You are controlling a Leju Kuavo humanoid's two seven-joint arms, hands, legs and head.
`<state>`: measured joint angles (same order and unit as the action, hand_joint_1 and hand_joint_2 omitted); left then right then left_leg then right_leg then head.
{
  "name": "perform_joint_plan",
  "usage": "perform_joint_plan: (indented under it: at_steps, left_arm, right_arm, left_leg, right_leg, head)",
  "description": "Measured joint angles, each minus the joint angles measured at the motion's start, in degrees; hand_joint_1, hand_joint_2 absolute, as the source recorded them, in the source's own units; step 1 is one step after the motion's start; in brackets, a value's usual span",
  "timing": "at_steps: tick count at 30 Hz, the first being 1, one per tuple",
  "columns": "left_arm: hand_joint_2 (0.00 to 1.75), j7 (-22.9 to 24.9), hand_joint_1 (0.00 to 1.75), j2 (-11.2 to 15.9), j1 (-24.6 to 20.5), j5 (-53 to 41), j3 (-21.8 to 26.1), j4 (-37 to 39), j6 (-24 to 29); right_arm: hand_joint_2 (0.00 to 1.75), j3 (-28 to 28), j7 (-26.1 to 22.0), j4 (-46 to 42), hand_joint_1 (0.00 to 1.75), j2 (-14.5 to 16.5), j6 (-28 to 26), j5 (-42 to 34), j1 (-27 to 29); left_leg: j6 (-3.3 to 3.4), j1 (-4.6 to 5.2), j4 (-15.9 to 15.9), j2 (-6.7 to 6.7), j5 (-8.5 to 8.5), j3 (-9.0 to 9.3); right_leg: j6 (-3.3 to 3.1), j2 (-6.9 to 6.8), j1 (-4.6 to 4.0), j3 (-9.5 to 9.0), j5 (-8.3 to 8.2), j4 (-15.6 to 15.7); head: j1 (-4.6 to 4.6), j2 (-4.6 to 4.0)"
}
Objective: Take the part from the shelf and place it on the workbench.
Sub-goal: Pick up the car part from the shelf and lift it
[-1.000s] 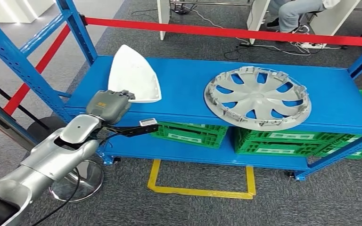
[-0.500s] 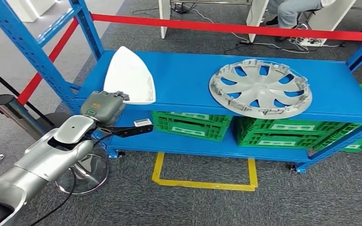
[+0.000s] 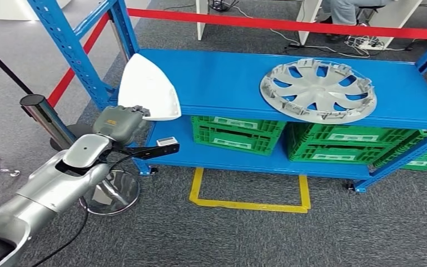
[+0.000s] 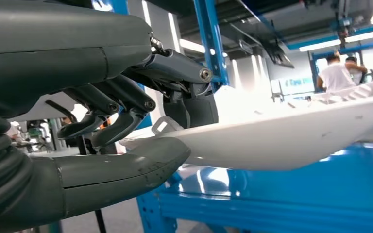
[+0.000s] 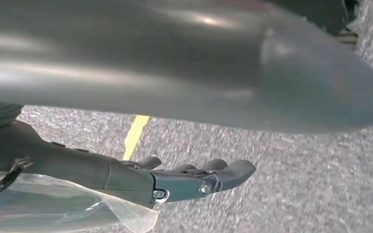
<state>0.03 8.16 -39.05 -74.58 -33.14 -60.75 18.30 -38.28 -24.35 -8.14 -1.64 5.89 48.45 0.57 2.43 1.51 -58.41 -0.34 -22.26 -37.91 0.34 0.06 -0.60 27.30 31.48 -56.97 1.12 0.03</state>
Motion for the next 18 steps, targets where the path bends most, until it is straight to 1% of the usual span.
perform_joint_plan:
  at_steps: [1,2,3,4,5,6,7,8,9,10,11,12,13,14,15,17,18]
  left_arm:
    - [1.75,0.06,1.75,0.15,-0.03,0.00,0.07,-0.14,0.01]
    - [1.75,0.13,1.75,0.38,0.00,0.01,0.17,-0.26,0.01]
    - [1.75,0.18,1.75,0.66,0.04,0.01,0.27,-0.38,0.02]
    - [1.75,0.21,1.75,0.96,0.09,0.02,0.40,-0.52,0.02]
    - [1.75,0.26,1.75,1.26,0.15,0.02,0.57,-0.66,0.04]
    - [1.75,0.35,1.75,1.52,0.26,0.02,0.73,-0.81,0.07]
    - [1.75,0.46,1.75,1.74,0.48,0.02,0.91,-0.98,0.07]
    - [1.75,0.58,1.75,1.91,0.76,0.02,1.05,-1.16,0.05]
    - [1.75,0.69,1.75,1.99,1.01,0.02,1.15,-1.40,-0.06]
    - [1.75,0.79,1.75,1.98,1.16,0.02,1.19,-1.67,-0.25]
    - [1.75,0.92,1.75,1.88,1.15,0.02,1.20,-1.92,-0.50]
    - [1.75,1.08,1.75,1.73,0.99,0.02,1.20,-2.16,-0.79]
    - [1.75,1.27,1.75,1.52,0.80,0.03,1.19,-2.39,-1.01]
    - [1.75,1.44,1.75,1.30,0.65,0.07,1.15,-2.59,-1.19]
    - [1.75,1.59,1.75,1.13,0.56,0.13,1.12,-2.73,-1.27]
    - [1.75,1.77,1.75,0.97,0.47,0.44,1.05,-2.79,-1.07]
    - [1.75,1.80,1.75,0.96,0.36,0.65,1.04,-2.73,-0.86]
  right_arm:
    - [0.00,-0.01,0.01,-0.01,0.00,0.02,-0.01,-0.01,0.03]
    - [0.00,-0.01,0.02,-0.01,0.00,0.08,-0.01,-0.01,0.07]
    - [0.00,-0.02,0.03,-0.03,0.00,0.15,-0.01,-0.01,0.07]
    - [0.00,-0.02,0.03,-0.06,0.00,0.21,-0.01,-0.01,0.06]
    - [0.00,-0.02,0.03,-0.10,0.00,0.29,-0.02,0.00,0.01]
    - [0.00,-0.01,0.11,-0.14,0.00,0.47,-0.17,0.02,-0.04]
    - [0.00,-0.01,0.61,-0.18,0.00,0.97,-0.64,-0.02,-0.16]
    - [0.00,0.00,1.58,-0.22,0.00,1.77,-1.50,-0.12,-0.45]
    - [0.00,0.01,3.16,-0.35,0.00,3.02,-2.66,-0.33,-1.04]
    - [0.00,0.01,5.08,-0.53,0.00,4.43,-3.80,-0.61,-1.90]
    - [0.00,0.01,6.85,-0.77,0.00,5.80,-4.68,-0.88,-2.92]
    - [0.00,0.01,8.28,-1.06,0.00,7.04,-5.15,-1.14,-3.92]
    - [0.00,0.03,9.20,-1.30,0.00,8.10,-5.26,-1.36,-4.75]
    - [0.00,0.07,9.72,-1.54,0.00,8.93,-5.20,-1.55,-5.36]
    - [0.00,0.14,10.01,-1.76,0.00,9.55,-5.04,-1.74,-5.74]
    - [0.00,0.30,10.29,-2.11,0.00,10.26,-4.58,-2.16,-5.98]
    - [0.00,0.38,10.38,-2.30,0.00,10.38,-4.38,-2.41,-5.93]
  left_leg:
    - [-0.25,-0.02,0.16,0.03,0.59,-0.12]
    - [-0.58,-0.04,0.22,-0.02,0.68,-0.30]
    - [-0.93,-0.06,-0.24,-0.06,-0.21,-0.62]
    - [-1.35,-0.14,-1.66,-0.09,-2.21,-1.12]
    - [-1.78,-0.42,-4.26,-0.09,-5.13,-1.79]
    - [-2.22,-0.77,-7.80,-0.06,-8.12,-2.48]
    - [-2.66,-1.15,-11.50,-0.03,-10.21,-3.00]
    - [-3.04,-1.52,-14.31,-0.02,-10.97,-3.10]
    - [-3.40,-1.84,-15.50,0.00,-10.40,-2.54]
    - [-3.72,-2.11,-14.66,0.02,-8.94,-1.17]
    - [-4.01,-2.35,-11.91,0.06,-7.42,1.10]
    - [-4.23,-2.45,-8.10,0.09,-6.85,3.83]
    - [-4.10,-2.38,-4.38,0.04,-6.91,6.21]
    - [-3.81,-2.23,-1.70,-0.02,-7.30,7.77]
    - [-3.37,-1.98,-0.33,-0.10,-7.80,8.38]
    - [-2.15,-1.80,0.03,-0.04,-7.12,7.78]
    - [-1.51,-1.83,0.11,0.08,-6.61,7.28]
  right_leg:
    - [0.00,-0.02,0.04,0.18,-0.32,0.64]
    - [-0.13,-0.14,0.15,0.46,-0.96,0.91]
    - [-0.39,-0.27,0.35,0.87,-1.70,1.21]
    - [-0.63,-0.41,0.60,1.45,-2.52,1.51]
    - [-0.79,-0.55,0.76,2.02,-3.27,1.61]
    - [-0.92,-0.57,0.84,2.87,-3.97,1.60]
    - [-0.86,-0.61,0.90,3.71,-4.63,1.52]
    - [-0.75,-0.63,0.98,4.59,-5.23,1.36]
    - [-0.58,-0.63,1.08,5.55,-5.78,1.10]
    - [-0.34,-0.61,1.22,6.53,-6.25,0.73]
    - [-0.06,-0.57,1.37,7.50,-6.65,0.23]
    - [0.29,-0.57,1.47,8.42,-6.98,-0.31]
    - [0.67,-0.63,1.53,9.13,-7.28,-0.80]
    - [1.08,-0.72,1.56,9.58,-7.64,-1.12]
    - [1.49,-0.81,1.59,9.86,-8.08,-1.20]
    - [2.25,-0.79,1.75,10.19,-8.88,-1.03]
    - [2.52,-0.70,1.83,10.71,-8.29,-1.37]
  head:
    - [-0.01,0.00]
    - [-0.08,-0.01]
    - [-0.06,-0.01]
    - [0.02,-0.01]
    - [0.07,-0.01]
    - [0.16,-0.01]
    - [0.20,-0.01]
    - [0.17,-0.01]
    - [0.19,-0.01]
    - [0.19,-0.01]
    - [0.21,-0.01]
    - [0.27,-0.01]
    - [0.28,-0.01]
    - [0.30,-0.01]
    - [0.38,-0.01]
    - [0.45,-0.01]
    - [0.49,-0.01]
